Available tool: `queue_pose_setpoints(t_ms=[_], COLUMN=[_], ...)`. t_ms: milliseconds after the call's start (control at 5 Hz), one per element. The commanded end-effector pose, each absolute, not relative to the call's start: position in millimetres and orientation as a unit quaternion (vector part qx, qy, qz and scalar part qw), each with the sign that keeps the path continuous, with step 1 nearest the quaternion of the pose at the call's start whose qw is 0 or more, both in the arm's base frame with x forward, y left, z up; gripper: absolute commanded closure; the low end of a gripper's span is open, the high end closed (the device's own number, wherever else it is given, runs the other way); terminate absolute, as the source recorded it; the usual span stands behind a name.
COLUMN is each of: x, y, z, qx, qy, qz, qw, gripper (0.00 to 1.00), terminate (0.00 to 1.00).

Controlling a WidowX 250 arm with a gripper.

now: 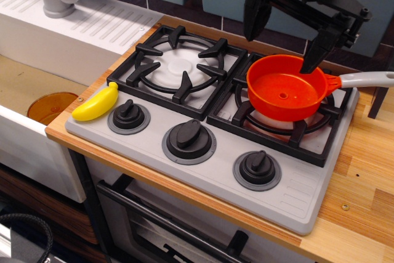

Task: End effector reaching pot or pan

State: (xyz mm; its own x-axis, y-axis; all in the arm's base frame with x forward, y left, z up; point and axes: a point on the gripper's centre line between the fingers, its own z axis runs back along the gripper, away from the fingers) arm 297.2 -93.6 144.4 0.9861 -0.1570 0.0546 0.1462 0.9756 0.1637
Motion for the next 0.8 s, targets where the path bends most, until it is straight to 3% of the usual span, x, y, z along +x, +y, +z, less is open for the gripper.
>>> queue_pose_setpoints(t_ms=[0,400,600], x=[297.2,393.2,394.6], y=[-93.6,-73.3,-60.7], z=[144.4,110.6,125.5], qx=[0.080,0.114,0.114], qy=[-0.034,-0.103,-0.089], qz=[-0.076,-0.113,-0.134], qw=[0.993,0.982,0.980], gripper=[0.00,0.00,0.00], terminate=[0.00,0.00,0.00])
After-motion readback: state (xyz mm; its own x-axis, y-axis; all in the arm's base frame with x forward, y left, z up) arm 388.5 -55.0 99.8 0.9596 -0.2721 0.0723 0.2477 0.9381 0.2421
